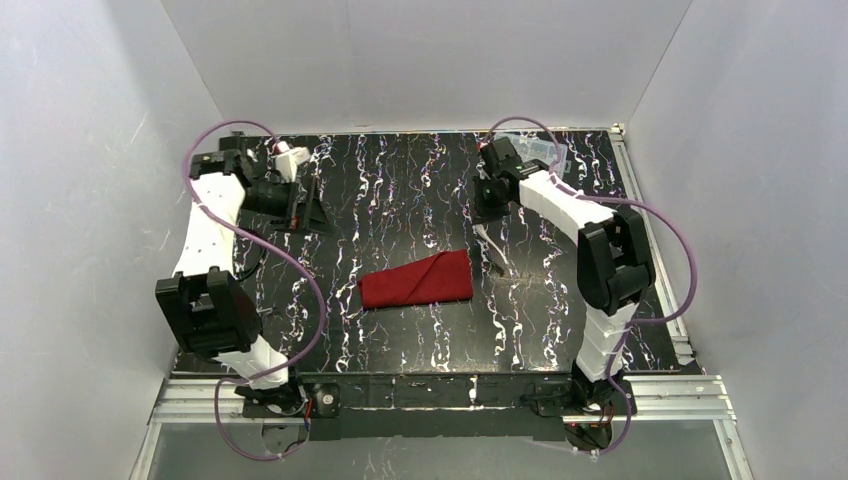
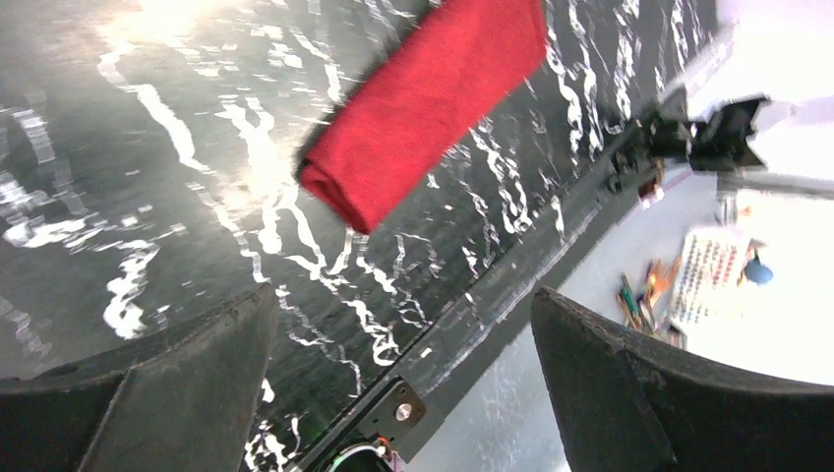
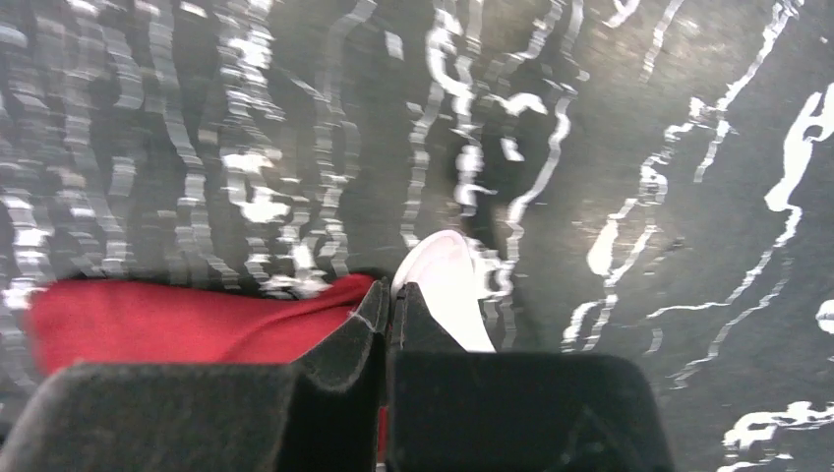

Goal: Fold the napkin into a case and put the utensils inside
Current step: Pass from the right arm to the left

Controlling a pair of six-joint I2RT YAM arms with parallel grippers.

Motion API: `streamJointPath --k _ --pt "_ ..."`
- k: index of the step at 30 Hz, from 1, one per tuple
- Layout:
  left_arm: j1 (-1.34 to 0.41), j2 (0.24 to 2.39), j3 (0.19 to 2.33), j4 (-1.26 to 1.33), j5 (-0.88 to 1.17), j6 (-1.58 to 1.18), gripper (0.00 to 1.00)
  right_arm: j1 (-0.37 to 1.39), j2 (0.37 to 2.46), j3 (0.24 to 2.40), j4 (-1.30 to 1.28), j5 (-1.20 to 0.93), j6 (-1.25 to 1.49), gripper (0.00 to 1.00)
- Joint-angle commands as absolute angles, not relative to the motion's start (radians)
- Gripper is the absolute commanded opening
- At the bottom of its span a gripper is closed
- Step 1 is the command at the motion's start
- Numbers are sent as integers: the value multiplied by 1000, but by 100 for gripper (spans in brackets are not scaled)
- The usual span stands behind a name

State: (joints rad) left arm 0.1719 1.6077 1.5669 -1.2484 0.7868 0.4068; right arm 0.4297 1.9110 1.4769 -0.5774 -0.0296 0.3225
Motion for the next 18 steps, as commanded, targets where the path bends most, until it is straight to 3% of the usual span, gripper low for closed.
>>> streamJointPath --k 1,4,8,11,18 --pt "21 1475 1461 -1140 898 336 98 455 1738 1572 -566 -36 576 1" --pt "-113 1341 1292 -898 878 196 98 493 1608 1469 -404 62 767 1" --pt "-251 1189 1145 -653 803 129 98 505 1569 1464 -395 62 948 1" --pt "-383 1138 1109 -548 664 157 99 535 1570 1471 -351 18 1087 1" --pt "-560 1133 1114 -291 347 181 98 645 1552 1546 -339 134 1207 1"
